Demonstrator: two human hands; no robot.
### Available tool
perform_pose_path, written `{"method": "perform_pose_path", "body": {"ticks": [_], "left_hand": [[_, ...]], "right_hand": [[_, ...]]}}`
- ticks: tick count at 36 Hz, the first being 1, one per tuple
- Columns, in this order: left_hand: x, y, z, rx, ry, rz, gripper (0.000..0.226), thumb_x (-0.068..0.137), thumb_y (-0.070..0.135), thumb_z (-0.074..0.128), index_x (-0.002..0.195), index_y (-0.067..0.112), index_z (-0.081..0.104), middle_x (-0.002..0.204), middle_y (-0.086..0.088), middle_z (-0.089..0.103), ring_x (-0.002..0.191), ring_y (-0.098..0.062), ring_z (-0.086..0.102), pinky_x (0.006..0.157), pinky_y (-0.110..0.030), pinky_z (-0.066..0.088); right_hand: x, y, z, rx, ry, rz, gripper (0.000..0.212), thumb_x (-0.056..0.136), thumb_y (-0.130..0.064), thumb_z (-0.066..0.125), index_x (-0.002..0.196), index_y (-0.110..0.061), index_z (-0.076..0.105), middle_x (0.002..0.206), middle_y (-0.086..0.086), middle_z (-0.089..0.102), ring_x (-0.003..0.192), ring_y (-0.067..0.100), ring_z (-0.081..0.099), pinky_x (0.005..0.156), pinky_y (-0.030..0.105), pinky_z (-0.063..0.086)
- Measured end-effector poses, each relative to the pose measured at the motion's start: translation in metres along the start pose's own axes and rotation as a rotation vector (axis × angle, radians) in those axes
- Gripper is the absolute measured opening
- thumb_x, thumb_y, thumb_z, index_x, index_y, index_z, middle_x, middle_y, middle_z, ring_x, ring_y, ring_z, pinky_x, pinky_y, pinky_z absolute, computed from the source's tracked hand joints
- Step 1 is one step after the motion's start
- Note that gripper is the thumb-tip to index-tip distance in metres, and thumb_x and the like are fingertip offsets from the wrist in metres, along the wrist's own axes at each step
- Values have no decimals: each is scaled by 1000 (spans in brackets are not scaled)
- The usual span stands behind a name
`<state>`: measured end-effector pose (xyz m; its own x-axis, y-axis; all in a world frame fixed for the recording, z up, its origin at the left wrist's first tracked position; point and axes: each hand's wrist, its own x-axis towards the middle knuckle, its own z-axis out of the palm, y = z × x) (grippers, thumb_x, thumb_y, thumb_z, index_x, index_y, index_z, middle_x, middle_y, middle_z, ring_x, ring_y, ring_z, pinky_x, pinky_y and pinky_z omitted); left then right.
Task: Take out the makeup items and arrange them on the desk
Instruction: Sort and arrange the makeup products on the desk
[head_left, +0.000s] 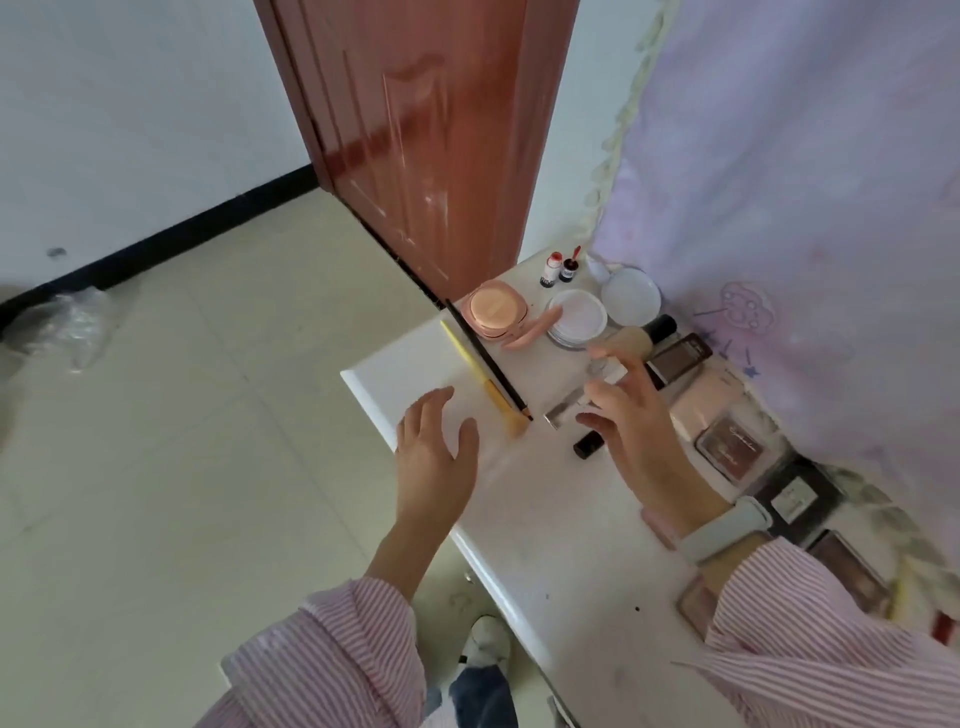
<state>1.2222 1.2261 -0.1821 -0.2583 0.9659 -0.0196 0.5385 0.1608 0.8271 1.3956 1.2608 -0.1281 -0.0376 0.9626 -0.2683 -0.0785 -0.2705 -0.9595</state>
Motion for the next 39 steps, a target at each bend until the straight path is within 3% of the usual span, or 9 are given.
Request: {"method": "perform_pose_path", "body": {"ticks": [5,9,13,19,24,28,32,36,39], "left_hand": [[-19,27,-6,-543,-252,-329,33,97,38,38,125,25,50,123,1,55,105,-13,57,83,-26,48],[-22,35,-8,-831,-399,-479,60,82,60,37,126,22,52,117,-7,63,105,-20,62,86,-34,52],[-21,39,-14,-1006,-346,-599,54,89,51,42,129,17,47,119,-17,62,107,-28,62,96,-45,48],[-27,39,-17,-1041,-329,-594,36,90,48,46,117,24,49,119,-14,57,99,-27,66,84,-40,55],[-31,43,-14,-1024,-316,-608,57,83,51,54,128,18,46,120,-10,59,105,-25,64,86,-49,53],[-30,47,-11,-977,-275,-623,54,88,41,56,135,22,37,113,-3,59,99,-17,64,83,-44,55],[-27,50,-9,-967,-258,-627,52,91,33,56,138,23,36,102,1,61,75,-1,67,70,-34,57],[-22,51,-14,-951,-243,-635,61,89,29,59,143,23,31,99,7,61,75,-3,65,69,-33,57],[-20,50,-18,-973,-262,-640,47,90,27,58,134,22,41,103,2,61,67,0,67,67,-33,56]], "right_hand": [[-12,8,10,-16,19,145,17,86,-32,58,99,-26,50,104,2,63,96,18,61,74,29,44],[-26,17,22,-262,27,68,15,87,-24,60,92,-28,47,90,-8,59,80,2,58,61,8,45],[-36,24,28,-340,-64,43,19,84,-28,63,95,-31,48,101,-8,60,94,5,59,71,13,46],[-39,18,29,-547,-189,7,10,89,-33,55,97,-37,53,99,-18,60,100,3,56,87,19,42],[-38,5,25,-752,-290,-151,23,89,-21,58,112,-19,63,93,-17,62,84,-6,58,77,6,47],[-37,-3,24,-975,-341,-239,25,89,-25,57,110,-13,64,94,-3,68,79,4,58,80,13,46],[-36,-5,29,-1089,-303,-268,24,90,-27,55,109,-13,60,87,-1,66,74,8,57,80,22,50],[-36,-2,34,-1111,-282,-287,25,89,-27,56,110,-13,60,87,0,66,74,8,56,80,18,45],[-34,0,38,-1107,-288,-283,26,89,-28,56,110,-13,60,87,0,66,74,8,56,82,19,47]]}}
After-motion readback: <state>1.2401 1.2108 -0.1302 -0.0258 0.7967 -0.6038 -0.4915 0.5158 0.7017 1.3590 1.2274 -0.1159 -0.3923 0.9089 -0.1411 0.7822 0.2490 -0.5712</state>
